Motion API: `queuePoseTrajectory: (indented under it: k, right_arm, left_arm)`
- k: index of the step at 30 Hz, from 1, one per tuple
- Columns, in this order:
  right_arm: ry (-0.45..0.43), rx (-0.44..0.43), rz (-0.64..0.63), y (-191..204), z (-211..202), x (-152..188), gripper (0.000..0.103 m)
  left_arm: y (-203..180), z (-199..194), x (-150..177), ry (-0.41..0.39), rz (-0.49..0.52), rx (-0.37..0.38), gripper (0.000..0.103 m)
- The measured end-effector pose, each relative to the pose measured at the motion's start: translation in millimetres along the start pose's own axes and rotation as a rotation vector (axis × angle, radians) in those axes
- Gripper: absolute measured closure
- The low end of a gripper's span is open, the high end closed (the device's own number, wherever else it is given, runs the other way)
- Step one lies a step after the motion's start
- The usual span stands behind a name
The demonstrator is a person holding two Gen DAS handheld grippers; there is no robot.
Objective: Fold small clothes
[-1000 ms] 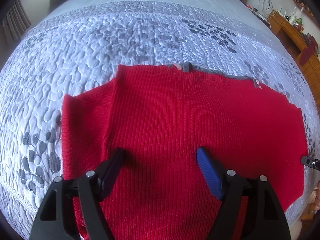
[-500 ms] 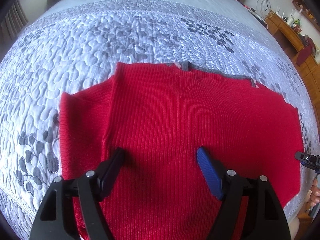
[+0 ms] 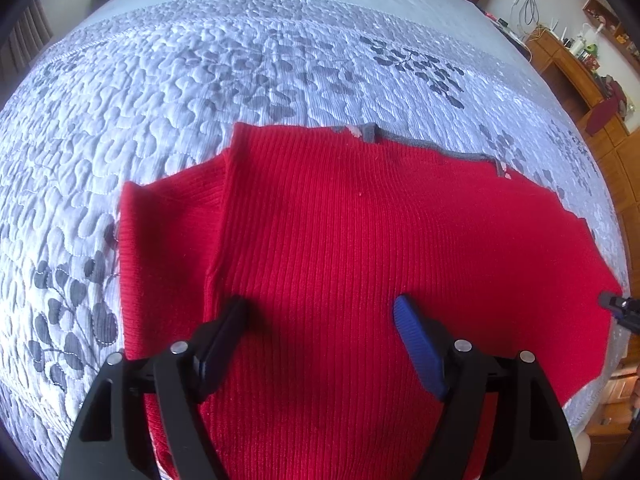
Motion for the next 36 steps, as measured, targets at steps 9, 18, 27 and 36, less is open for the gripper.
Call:
queuePoseTrajectory:
  k: [9,18,27,36]
  right_arm:
    - [0.112,0.158,-0.466,171.7,65.6,24.4,0.089]
    - [0.129,0.077,-0.539,184.0,64.4,55.1,0.053]
    - [0.210,0.288,-0.834,166.8,75.5,133.9,0.036]
    - [0.278,0.370,-0.955,150.2,118.0,152.5,0.048]
  left_arm:
    - [13.0,-7.6,1.7,0.004,-0.044,0.053,0.028]
    - [17.1,-2.9,2.2,0.011,-0.051,0.100,0.027]
    - [27.8,-25.3,0.3,-0.006,-0.116,0.125,0.028]
    - [24.5,-38.0,0.8,-0.018,-0.111,0.130,0.027]
Point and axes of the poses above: each gripper's, at about its wrist camera, not at the fingertips, and z roughly the way its jaws point, y to its left, x to its underside, the point moved 2 cm from there along z, roughly the way its jaws point, and after that the axes turned 8 degrees about -x, right-handed, at the moved point
